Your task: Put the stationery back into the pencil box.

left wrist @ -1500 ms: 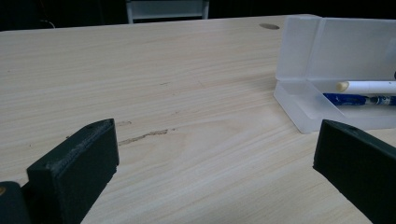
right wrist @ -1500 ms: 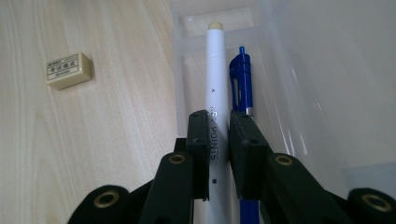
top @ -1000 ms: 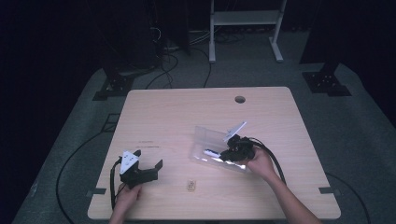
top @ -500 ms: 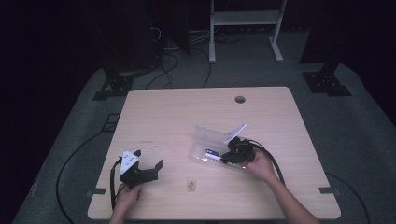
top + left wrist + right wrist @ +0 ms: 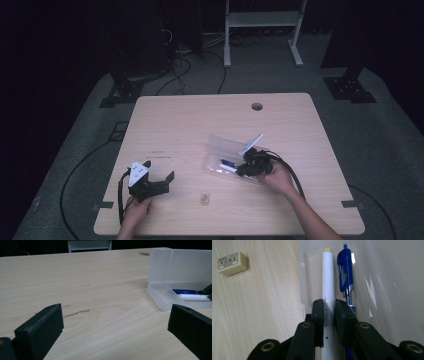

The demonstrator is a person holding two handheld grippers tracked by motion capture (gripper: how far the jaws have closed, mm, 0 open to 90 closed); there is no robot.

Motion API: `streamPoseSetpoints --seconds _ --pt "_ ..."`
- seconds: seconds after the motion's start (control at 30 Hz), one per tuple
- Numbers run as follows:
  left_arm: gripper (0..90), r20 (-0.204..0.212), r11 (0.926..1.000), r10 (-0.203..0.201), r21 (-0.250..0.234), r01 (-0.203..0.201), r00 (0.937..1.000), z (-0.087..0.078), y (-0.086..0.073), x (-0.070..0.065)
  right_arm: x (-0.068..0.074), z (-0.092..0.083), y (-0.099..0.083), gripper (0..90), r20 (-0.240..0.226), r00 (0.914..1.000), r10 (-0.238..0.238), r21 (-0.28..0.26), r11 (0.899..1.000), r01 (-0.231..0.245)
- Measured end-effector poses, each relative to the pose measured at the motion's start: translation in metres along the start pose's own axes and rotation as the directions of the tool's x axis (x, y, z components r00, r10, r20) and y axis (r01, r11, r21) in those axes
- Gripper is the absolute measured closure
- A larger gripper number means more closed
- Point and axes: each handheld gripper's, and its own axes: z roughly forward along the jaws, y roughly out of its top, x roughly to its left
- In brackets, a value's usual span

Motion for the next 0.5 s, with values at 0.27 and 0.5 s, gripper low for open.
streamPoseSetpoints --seconds 0.27,0.5 --pt "0.0 0.001 1.0 0.0 0.0 0.0 1.0 0.0 0.0 0.0 0.0002 -0.0004 -0.0006 74.1 -0.003 1.0 0.005 -0.002 1.0 -0.005" --pt "0.0 0.0 1.0 0.002 -0.001 -0.002 1.0 0.0002 0.0 -0.0002 0.0006 -0.0051 -0.0008 72.3 0.002 1.0 0.0 -0.028 1.0 0.0"
